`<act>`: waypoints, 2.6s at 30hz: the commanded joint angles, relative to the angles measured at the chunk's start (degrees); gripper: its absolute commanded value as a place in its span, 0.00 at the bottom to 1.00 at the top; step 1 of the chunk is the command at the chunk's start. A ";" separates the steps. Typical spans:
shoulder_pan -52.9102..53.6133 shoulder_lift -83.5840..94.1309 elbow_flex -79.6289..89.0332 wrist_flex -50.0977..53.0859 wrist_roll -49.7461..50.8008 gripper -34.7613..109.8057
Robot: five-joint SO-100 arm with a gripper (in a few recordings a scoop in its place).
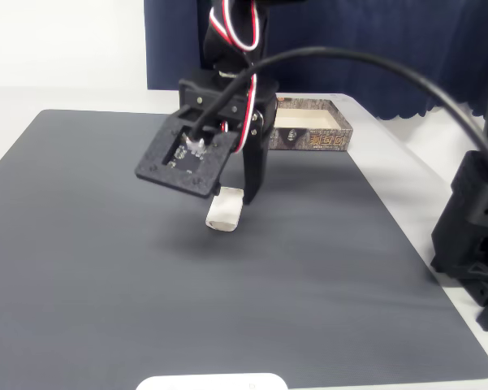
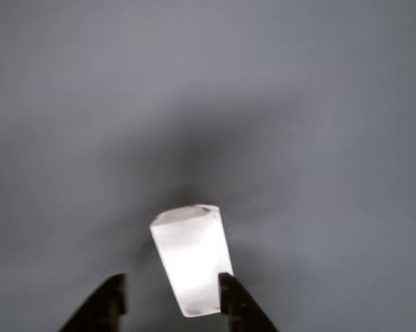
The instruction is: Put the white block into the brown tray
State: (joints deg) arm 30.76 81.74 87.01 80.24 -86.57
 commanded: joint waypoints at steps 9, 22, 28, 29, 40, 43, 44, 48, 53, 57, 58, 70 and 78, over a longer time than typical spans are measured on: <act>1.32 3.87 -0.09 -0.44 -28.13 0.50; 0.88 4.13 -0.53 1.14 -37.53 0.48; -0.26 3.87 -0.18 1.14 -47.29 0.47; -0.26 3.87 -0.18 1.14 -48.25 0.47; 0.88 3.87 0.44 1.14 -50.36 0.48; 1.76 3.69 0.35 1.14 -50.36 0.48; 2.20 3.60 0.26 1.14 -50.36 0.48; 3.69 3.43 0.09 1.14 -50.45 0.50; 4.31 2.90 -0.35 -0.18 -52.56 0.52; 3.87 2.20 -0.97 -0.79 -52.73 0.55; 3.78 2.11 -1.05 -0.79 -52.73 0.55; 2.37 2.11 -0.53 -0.79 -52.73 0.58; 3.69 2.37 -0.70 -0.79 -53.70 0.58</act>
State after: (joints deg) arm 33.66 82.09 87.80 79.72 -86.57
